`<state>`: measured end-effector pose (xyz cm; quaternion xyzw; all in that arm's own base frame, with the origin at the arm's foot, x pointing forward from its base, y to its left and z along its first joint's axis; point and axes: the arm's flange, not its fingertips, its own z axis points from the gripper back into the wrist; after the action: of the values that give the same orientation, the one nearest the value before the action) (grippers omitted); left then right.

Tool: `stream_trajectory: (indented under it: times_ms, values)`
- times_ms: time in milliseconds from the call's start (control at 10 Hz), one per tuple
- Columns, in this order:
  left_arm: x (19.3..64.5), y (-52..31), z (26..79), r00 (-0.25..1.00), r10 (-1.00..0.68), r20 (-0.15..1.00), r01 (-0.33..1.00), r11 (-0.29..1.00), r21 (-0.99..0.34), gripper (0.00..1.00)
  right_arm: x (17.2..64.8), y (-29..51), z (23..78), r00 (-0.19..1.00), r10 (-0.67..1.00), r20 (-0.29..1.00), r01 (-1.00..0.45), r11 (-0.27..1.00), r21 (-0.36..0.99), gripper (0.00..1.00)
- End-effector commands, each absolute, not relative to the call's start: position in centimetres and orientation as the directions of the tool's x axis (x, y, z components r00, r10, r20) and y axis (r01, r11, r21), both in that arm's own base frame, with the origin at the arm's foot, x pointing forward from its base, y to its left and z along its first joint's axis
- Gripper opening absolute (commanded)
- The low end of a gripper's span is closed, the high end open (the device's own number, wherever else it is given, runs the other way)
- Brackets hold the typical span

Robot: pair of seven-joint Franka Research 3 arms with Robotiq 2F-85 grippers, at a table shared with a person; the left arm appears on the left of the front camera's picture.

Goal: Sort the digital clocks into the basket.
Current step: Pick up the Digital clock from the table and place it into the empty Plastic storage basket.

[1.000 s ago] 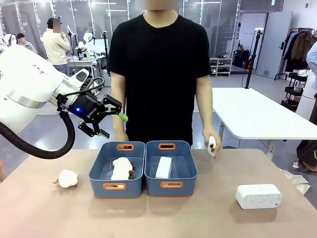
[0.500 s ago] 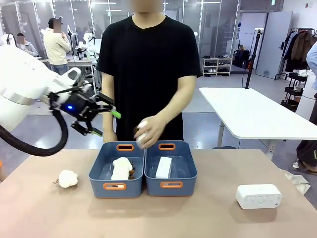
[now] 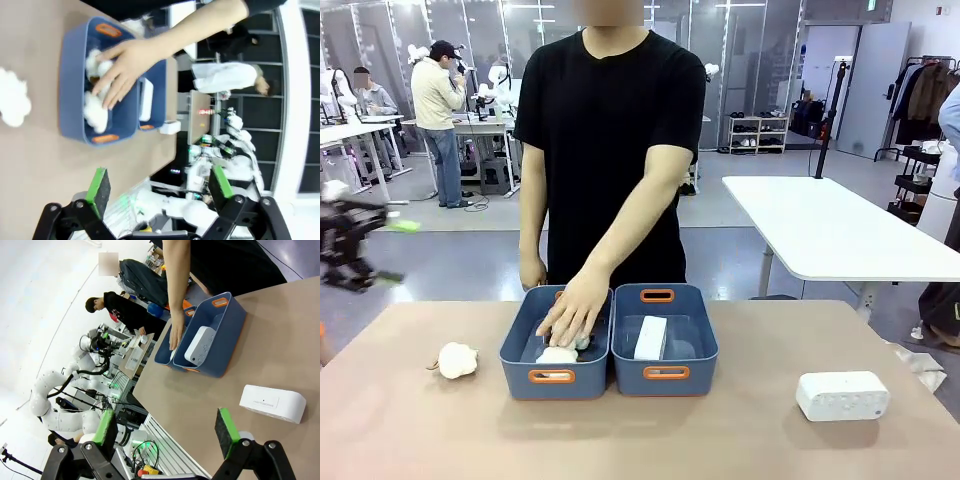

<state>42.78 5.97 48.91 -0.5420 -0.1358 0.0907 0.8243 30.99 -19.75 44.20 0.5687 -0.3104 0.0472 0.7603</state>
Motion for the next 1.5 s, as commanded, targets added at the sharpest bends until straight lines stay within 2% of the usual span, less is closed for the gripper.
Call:
stream_trajectory:
  times_ms: [0,100,300,400,500,900,1000,1100,1200,1300,1400]
  values:
    - [37.8,12.6,46.8,0.946,0.319,0.067,0.029,0.125,-0.992,1.00,31.1,-19.7,44.2,0.789,-0.283,0.545,-0.447,0.345,0.826,1.00]
    - [33.8,17.9,45.0,0.912,0.406,0.065,0.072,-0.003,-0.997,1.00,31.1,-19.7,44.2,0.789,-0.283,0.545,-0.447,0.345,0.826,1.00]
    - [27.9,24.0,43.9,0.846,0.531,0.039,0.108,-0.100,-0.989,1.00,31.1,-19.7,44.2,0.789,-0.283,0.545,-0.447,0.345,0.826,1.00]
    - [27.4,24.2,43.9,0.834,0.550,0.040,0.119,-0.108,-0.987,1.00,31.1,-19.7,44.2,0.789,-0.283,0.545,-0.447,0.345,0.826,1.00]
    - [28.1,22.3,44.3,0.856,0.515,0.038,0.077,-0.056,-0.995,1.00,31.1,-19.7,44.2,0.789,-0.283,0.545,-0.447,0.345,0.826,1.00]
    - [28.1,22.3,44.3,0.856,0.515,0.038,0.077,-0.056,-0.995,1.00,31.0,-19.7,44.2,0.803,-0.281,0.525,-0.425,0.348,0.836,1.00]
    - [28.1,22.3,44.3,0.856,0.515,0.038,0.077,-0.056,-0.995,1.00,30.4,-18.6,46.8,0.733,-0.043,0.678,-0.546,0.557,0.626,1.00]
    - [28.1,22.3,44.3,0.856,0.515,0.038,0.077,-0.056,-0.995,1.00,31.2,-17.3,48.3,0.617,0.238,0.750,-0.670,0.658,0.343,1.00]
    - [28.1,22.3,44.3,0.856,0.515,0.038,0.077,-0.056,-0.995,1.00,33.3,-16.3,48.6,0.496,0.459,0.737,-0.750,0.654,0.098,1.00]
    - [28.1,22.3,44.3,0.856,0.515,0.038,0.077,-0.056,-0.995,1.00,34.6,-14.8,47.5,0.502,0.633,0.589,-0.658,0.722,-0.215,1.00]
    - [28.1,22.3,44.3,0.856,0.515,0.038,0.077,-0.056,-0.995,1.00,34.9,-12.9,46.9,0.393,0.704,0.591,-0.711,0.641,-0.290,1.00]
